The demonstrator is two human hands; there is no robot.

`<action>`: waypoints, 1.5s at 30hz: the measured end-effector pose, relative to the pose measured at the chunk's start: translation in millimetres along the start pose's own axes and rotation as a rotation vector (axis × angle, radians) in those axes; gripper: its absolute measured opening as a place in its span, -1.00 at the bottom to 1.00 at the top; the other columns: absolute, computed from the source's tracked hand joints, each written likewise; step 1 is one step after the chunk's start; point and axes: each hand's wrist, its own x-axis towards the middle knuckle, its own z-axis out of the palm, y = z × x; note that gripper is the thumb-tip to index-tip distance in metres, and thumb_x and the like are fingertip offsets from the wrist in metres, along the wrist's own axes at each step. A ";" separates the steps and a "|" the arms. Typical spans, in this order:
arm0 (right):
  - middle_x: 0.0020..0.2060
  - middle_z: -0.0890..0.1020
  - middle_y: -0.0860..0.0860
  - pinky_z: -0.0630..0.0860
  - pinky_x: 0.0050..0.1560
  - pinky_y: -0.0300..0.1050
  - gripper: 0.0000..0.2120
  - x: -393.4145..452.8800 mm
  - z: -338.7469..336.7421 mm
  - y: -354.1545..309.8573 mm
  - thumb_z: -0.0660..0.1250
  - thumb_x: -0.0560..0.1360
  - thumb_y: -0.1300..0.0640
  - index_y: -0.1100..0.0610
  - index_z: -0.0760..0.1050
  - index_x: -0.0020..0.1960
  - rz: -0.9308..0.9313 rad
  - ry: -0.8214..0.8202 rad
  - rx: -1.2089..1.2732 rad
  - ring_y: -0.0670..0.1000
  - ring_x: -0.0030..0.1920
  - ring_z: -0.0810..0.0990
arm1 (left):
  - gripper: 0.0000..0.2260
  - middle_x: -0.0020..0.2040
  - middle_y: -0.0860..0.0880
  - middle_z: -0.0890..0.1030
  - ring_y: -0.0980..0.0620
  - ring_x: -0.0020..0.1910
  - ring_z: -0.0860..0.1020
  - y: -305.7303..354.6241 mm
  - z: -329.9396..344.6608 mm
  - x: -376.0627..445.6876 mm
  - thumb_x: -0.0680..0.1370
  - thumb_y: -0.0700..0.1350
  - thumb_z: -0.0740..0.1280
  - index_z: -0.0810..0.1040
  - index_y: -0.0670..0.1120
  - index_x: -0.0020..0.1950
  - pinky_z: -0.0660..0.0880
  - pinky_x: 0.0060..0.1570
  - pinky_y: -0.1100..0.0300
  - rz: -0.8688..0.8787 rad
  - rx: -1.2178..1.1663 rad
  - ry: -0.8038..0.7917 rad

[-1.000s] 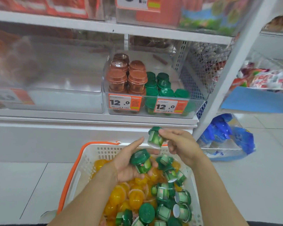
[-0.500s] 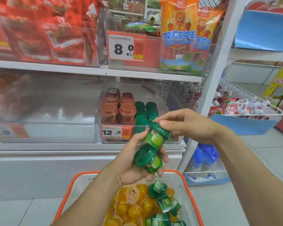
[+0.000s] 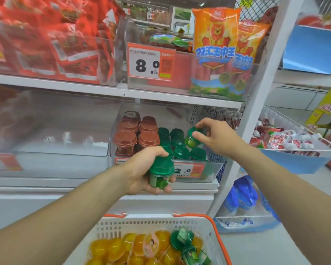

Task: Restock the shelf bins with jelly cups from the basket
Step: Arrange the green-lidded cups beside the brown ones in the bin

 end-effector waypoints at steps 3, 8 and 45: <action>0.01 0.61 0.08 0.38 -0.08 -0.12 -0.61 26.2 12.4 14.4 0.28 0.62 -0.04 0.20 0.44 0.32 0.024 -0.024 -0.162 0.13 -0.01 0.57 | -0.60 -0.18 -0.21 0.64 -0.18 -0.31 0.62 -4.2 -8.0 7.1 0.60 0.03 0.14 0.52 -0.20 0.27 0.43 -0.39 0.19 -0.017 -0.027 0.001; 0.20 0.57 0.25 0.48 0.04 -0.04 -0.53 68.4 35.5 28.7 0.28 0.63 0.08 0.21 0.25 0.45 0.110 -0.187 -0.247 0.24 0.15 0.57 | -0.63 -0.13 -0.25 0.60 -0.19 -0.27 0.62 -9.9 -7.1 15.5 0.60 -0.01 0.17 0.49 -0.26 0.25 0.48 -0.42 0.19 -0.076 -0.075 -0.149; 0.01 0.68 0.12 0.59 -0.14 -0.08 -0.66 -25.2 -15.0 -32.6 0.40 0.52 -0.04 0.12 0.60 0.21 0.068 -0.538 0.541 0.14 -0.09 0.67 | -0.67 -0.01 -0.21 0.57 -0.16 -0.19 0.60 -25.7 19.3 25.3 0.63 0.07 0.27 0.57 -0.18 0.16 0.62 -0.27 0.08 0.047 -0.307 -0.189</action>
